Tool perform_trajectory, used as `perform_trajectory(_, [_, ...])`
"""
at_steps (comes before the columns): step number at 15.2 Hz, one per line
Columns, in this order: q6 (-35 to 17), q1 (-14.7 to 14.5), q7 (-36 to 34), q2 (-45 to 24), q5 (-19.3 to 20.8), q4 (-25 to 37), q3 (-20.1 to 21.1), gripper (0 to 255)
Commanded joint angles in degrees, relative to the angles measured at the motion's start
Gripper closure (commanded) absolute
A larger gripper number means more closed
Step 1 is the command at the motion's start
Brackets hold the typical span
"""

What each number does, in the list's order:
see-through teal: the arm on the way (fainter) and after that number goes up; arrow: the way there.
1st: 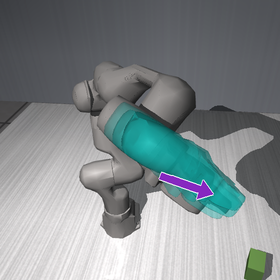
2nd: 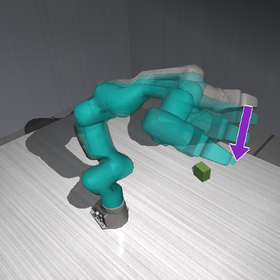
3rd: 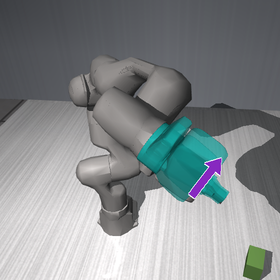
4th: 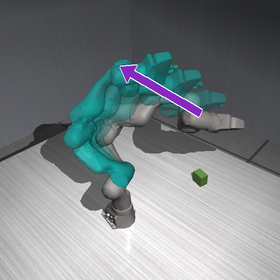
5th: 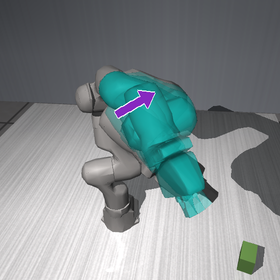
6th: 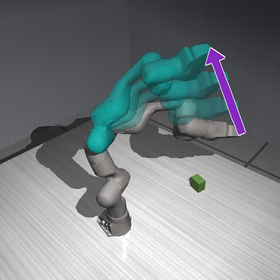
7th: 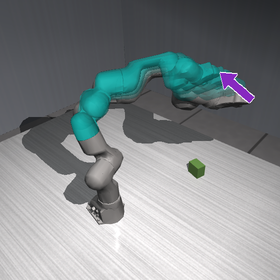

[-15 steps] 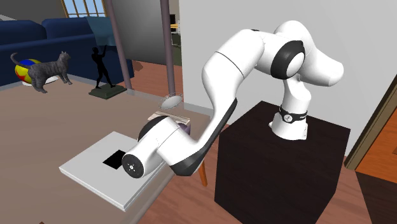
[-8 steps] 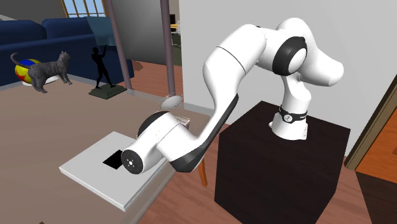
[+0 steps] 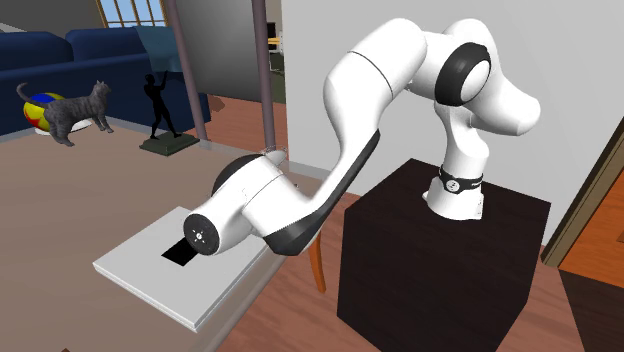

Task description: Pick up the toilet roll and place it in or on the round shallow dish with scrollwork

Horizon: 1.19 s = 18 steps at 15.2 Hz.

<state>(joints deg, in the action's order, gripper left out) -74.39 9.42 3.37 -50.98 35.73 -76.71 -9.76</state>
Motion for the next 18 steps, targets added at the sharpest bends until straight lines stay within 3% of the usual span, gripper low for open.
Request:
perform_trajectory(1, [0.51,-0.1,0.45,1.07,0.22,-0.4,-0.11,255])
perform_trajectory(12, [3.91,-0.8,3.31,5.81,1.4,-0.8,-0.68,255])
perform_trajectory(18, [-3.06,3.42,5.33,11.17,5.04,-9.69,-2.97,255])
